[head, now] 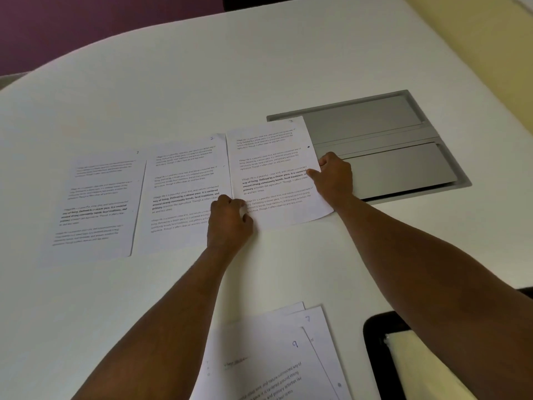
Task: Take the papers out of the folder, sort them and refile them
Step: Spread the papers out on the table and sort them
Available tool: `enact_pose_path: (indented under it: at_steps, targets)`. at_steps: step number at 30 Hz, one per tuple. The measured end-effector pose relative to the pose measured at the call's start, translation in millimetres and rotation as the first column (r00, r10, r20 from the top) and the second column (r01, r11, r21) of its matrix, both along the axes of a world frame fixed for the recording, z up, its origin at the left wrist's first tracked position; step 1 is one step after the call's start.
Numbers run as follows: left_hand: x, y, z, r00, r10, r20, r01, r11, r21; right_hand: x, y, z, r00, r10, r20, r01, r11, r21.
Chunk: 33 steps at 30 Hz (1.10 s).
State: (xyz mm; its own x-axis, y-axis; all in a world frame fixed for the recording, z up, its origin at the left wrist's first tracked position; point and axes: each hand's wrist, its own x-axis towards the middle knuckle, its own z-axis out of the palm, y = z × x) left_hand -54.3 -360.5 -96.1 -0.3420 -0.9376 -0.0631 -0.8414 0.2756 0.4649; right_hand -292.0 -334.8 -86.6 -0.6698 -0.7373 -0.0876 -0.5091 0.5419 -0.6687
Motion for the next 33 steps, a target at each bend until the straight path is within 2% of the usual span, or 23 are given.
enact_pose_path:
  at_steps: [2,6,8,12,16,24,28,33]
  targets:
    - [0,2,1,1.0,-0.003,0.013,0.004,0.999,-0.032,0,1,-1,0.999,-0.001,-0.042,0.002,1.0,0.031]
    - [2,9,8,1.0,0.023,-0.001,-0.023,0.999,-0.047,7,13,6,0.974,0.003,-0.228,0.022,0.994,0.108]
    - [5,18,15,0.999,0.046,-0.006,-0.046,0.997,-0.054,14,27,12,0.963,-0.005,-0.271,0.018,0.999,0.044]
    - [16,55,23,0.999,0.011,-0.037,-0.013,0.999,-0.031,40,72,15,0.959,0.037,-0.281,-0.095,0.977,-0.193]
    - [33,108,34,0.998,-0.031,-0.05,0.03,1.0,-0.009,78,132,20,0.972,0.065,-0.225,-0.129,0.951,-0.282]
    - [75,212,50,0.991,-0.128,0.045,0.128,0.992,0.008,134,252,33,0.955,0.244,-0.169,-0.273,0.945,-0.178]
    - [93,259,55,0.981,-0.183,0.061,0.18,0.982,0.063,152,303,34,0.938,0.28,-0.202,-0.311,0.94,-0.141]
    - [113,312,53,0.971,-0.228,0.075,0.216,0.967,0.137,164,358,31,0.976,0.216,-0.026,-0.214,0.975,0.057]
